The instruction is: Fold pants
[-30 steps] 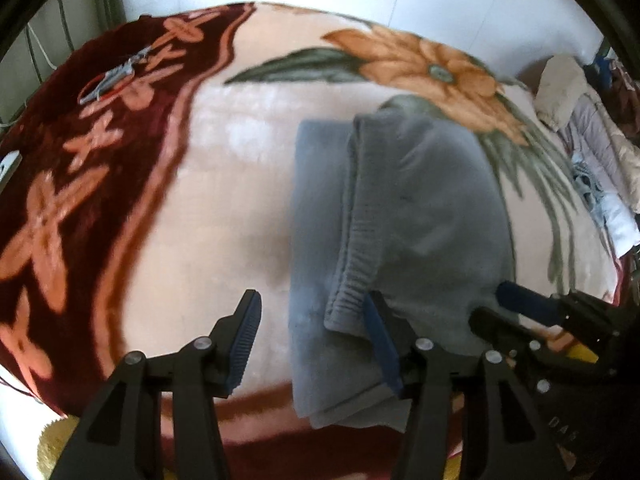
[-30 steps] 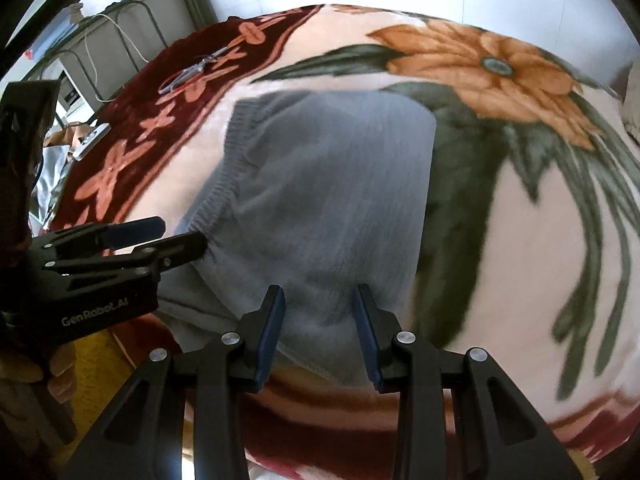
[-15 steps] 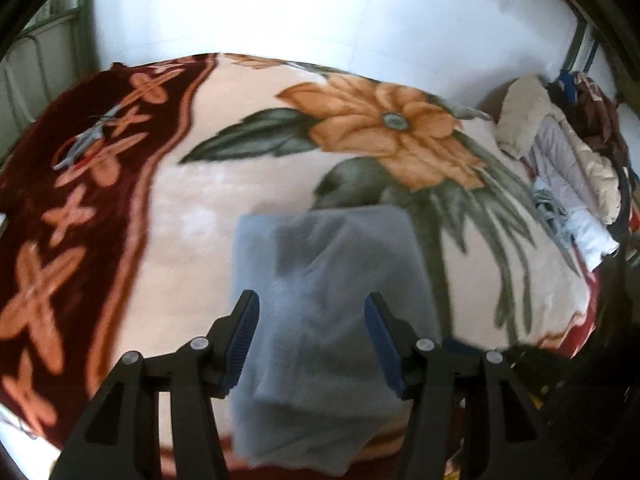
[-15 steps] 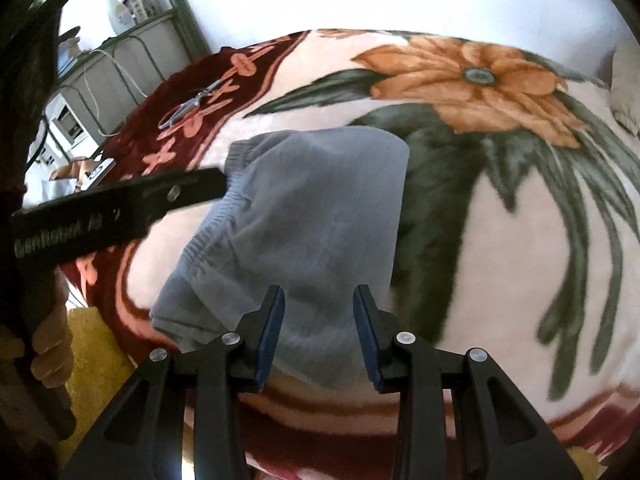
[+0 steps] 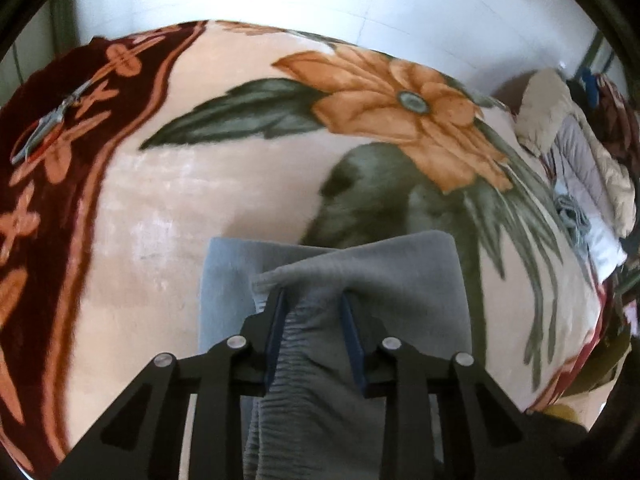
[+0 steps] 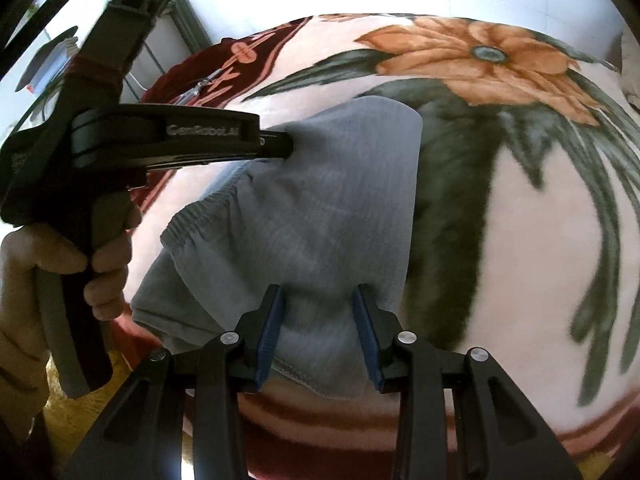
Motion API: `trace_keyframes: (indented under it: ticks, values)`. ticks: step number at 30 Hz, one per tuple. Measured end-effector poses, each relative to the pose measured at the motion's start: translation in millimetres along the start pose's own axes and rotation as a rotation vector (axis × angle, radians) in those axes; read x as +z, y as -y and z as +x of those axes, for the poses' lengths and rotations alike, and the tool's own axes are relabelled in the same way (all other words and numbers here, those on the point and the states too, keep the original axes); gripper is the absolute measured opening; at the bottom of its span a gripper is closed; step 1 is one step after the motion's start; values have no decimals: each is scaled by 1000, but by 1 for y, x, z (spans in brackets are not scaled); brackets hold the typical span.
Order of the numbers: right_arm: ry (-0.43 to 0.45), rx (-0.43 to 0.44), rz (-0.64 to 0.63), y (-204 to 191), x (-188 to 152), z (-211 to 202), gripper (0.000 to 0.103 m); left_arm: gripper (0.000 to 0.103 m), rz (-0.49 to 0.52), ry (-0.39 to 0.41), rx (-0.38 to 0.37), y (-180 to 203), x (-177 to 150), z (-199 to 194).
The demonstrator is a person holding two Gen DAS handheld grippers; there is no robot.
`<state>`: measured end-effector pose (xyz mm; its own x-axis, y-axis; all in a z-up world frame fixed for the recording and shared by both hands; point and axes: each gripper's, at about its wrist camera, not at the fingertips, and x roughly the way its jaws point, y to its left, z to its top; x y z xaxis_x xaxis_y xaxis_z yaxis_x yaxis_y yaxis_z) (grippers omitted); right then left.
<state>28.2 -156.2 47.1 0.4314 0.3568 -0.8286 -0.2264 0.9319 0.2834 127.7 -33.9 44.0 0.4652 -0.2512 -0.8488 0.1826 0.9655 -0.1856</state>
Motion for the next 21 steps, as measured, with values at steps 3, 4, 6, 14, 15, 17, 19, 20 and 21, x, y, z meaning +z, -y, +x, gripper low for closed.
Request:
trace_keyframes:
  ticks: [3, 4, 6, 14, 15, 17, 19, 20, 21]
  values:
    - [-1, -4, -8, -1, 0, -1, 38, 35, 21, 6, 5, 0, -4, -9]
    - [-3, -8, -9, -1, 0, -2, 38, 40, 19, 3, 22, -1, -5, -12]
    - [-6, -6, 0, -1, 2, -5, 38, 49, -5, 1, 51, -7, -10, -23]
    - [72, -20, 113, 17, 7, -30, 53, 60, -123, -14, 18, -42, -40, -54]
    - [76, -23, 133, 21, 8, -31, 54, 61, -133, -19, 14, -43, -42, -54]
    - [78, 3, 188, 31, 10, -31, 54, 61, -153, -33, -2, -48, -46, -51]
    - [75, 45, 231, 37, 12, -28, 54, 61, -178, -51, -44, -51, -50, -45]
    - [67, 64, 247, 39, 14, -24, 54, 61, -188, -59, -57, -52, -51, -43]
    - [55, 70, 255, 40, 15, -20, 54, 61, -202, -74, -68, -54, -52, -39]
